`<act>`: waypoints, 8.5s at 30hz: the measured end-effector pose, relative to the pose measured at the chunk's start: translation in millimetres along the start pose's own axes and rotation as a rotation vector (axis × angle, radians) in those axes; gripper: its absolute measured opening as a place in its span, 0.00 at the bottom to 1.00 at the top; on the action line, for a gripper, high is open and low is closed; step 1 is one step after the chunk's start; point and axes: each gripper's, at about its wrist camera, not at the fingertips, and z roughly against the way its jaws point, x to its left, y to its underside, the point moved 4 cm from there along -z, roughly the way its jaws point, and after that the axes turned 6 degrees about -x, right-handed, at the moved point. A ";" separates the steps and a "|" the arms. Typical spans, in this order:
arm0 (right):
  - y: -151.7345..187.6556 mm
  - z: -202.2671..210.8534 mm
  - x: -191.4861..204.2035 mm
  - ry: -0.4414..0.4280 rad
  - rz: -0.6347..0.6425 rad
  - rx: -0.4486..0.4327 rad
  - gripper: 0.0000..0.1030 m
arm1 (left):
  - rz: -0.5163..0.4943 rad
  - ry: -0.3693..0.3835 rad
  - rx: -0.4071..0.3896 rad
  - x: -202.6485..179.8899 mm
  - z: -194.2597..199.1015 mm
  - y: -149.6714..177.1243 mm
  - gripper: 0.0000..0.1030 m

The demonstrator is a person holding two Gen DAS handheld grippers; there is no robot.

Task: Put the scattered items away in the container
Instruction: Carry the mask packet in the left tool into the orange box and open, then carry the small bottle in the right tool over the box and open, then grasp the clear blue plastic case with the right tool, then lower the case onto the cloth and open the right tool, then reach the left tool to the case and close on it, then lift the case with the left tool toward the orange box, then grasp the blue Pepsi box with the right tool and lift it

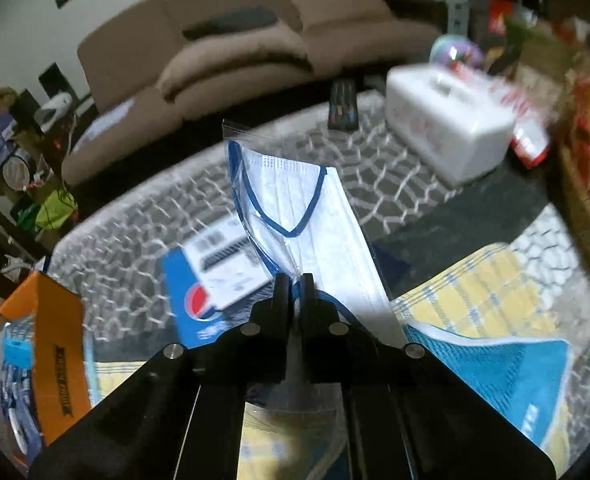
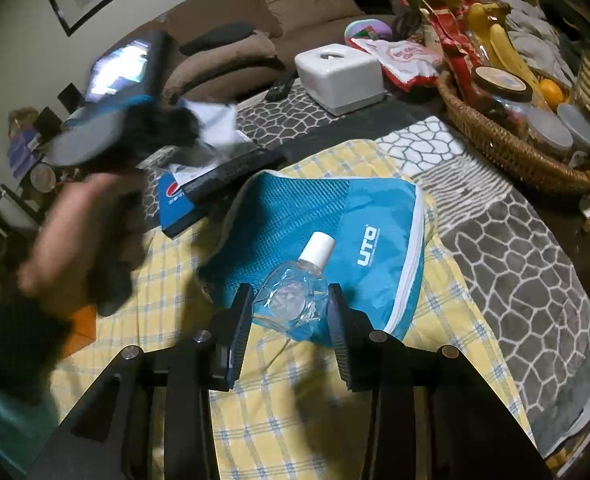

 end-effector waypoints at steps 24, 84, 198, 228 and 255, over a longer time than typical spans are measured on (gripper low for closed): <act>28.1 -44.3 73.8 -0.047 0.189 0.016 0.36 | 0.393 -0.190 -0.284 353.0 258.4 109.5 0.05; 11.0 -47.7 253.1 -0.237 0.491 0.241 0.80 | 0.700 -0.016 -0.060 486.8 159.8 189.0 0.76; 47.6 -31.3 70.8 0.066 0.230 0.047 0.69 | 0.187 -0.020 -0.148 193.7 185.3 191.5 0.38; 8.3 98.1 141.0 -0.062 0.270 -0.118 0.89 | 0.532 0.078 -0.232 324.9 224.7 175.1 0.38; -115.5 -123.4 209.2 0.027 0.512 -0.067 0.99 | 0.571 -0.016 -0.217 390.5 203.5 161.9 0.38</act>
